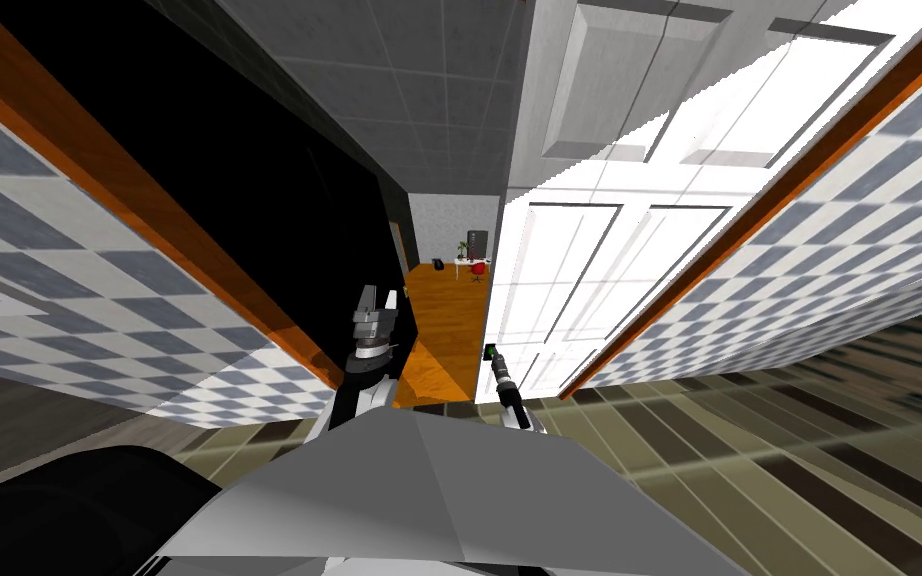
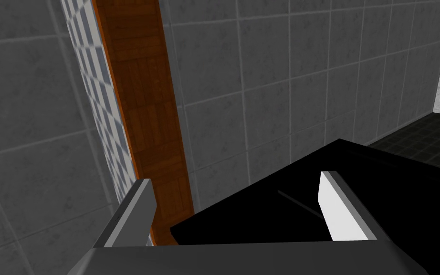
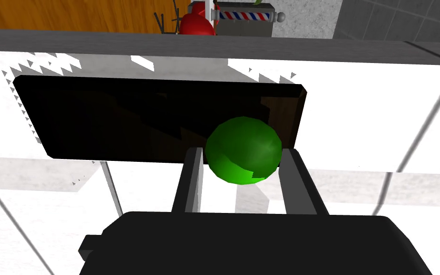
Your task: Push the door open
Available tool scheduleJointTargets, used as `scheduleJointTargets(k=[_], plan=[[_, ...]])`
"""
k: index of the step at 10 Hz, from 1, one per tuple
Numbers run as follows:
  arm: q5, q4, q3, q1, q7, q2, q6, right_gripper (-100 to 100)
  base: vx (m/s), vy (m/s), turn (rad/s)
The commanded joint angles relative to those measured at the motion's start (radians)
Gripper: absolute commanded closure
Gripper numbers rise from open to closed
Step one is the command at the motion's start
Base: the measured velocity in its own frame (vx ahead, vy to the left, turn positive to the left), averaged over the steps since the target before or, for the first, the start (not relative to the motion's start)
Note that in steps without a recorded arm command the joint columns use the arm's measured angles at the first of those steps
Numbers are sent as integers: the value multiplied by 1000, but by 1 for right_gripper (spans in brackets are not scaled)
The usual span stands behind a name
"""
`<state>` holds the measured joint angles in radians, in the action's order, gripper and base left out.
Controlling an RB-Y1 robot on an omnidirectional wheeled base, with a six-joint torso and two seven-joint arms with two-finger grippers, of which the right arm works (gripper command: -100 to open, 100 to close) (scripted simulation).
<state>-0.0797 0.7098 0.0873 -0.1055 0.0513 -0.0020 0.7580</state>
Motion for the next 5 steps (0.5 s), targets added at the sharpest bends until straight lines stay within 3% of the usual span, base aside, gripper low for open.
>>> scheduleJointTargets(k=[1,2,3,5], plan=[[0,1,0,0,1,0,1,100,-7,0,-3],[0,1,0,0,1,0,1,100,0,0,0],[3,-4,-13,0,0,-14,1,100,66,39,-22],[6,-7,-27,-1,0,-27,2,100,147,62,-23]])
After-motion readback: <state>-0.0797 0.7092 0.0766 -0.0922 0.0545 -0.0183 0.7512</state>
